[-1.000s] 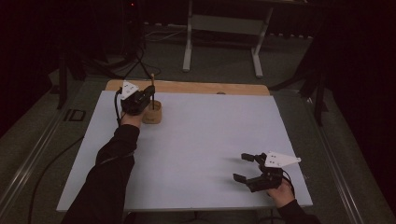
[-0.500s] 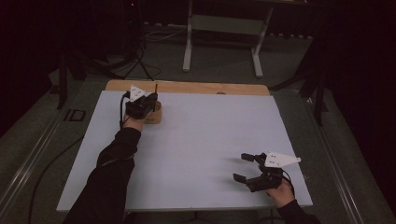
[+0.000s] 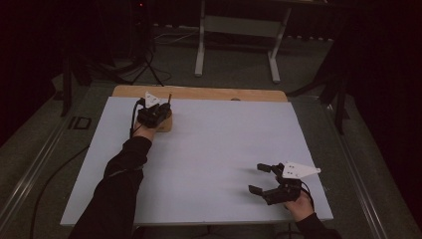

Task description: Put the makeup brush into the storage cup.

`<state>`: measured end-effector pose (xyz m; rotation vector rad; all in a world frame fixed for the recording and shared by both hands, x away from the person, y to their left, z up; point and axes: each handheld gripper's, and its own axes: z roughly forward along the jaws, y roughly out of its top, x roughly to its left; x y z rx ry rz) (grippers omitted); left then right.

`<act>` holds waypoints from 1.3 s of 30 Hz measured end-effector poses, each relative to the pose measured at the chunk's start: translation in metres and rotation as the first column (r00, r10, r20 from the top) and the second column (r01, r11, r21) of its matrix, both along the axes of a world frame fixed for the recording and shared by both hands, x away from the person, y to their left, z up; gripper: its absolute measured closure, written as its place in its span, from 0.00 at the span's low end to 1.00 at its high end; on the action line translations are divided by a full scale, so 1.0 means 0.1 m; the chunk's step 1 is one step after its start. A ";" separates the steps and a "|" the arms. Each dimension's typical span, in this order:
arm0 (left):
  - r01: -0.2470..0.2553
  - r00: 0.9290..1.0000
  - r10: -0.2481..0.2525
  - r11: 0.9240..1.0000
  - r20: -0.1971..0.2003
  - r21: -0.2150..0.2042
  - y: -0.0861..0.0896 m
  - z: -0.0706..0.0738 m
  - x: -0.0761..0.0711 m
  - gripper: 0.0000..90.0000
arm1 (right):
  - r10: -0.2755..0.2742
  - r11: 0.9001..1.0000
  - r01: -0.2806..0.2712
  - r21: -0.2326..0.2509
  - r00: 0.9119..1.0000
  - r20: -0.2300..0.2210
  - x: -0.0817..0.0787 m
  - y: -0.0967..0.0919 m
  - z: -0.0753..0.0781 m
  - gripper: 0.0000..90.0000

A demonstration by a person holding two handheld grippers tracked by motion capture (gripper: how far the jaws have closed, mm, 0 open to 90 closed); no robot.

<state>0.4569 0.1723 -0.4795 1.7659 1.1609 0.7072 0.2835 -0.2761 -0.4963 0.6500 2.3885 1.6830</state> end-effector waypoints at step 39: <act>0.302 0.953 -0.301 0.944 0.026 -0.131 -0.11 0.90 -0.39 0.01 | 0.013 1.000 -0.013 0.011 1.000 0.011 -0.01 0.00 0.04 0.15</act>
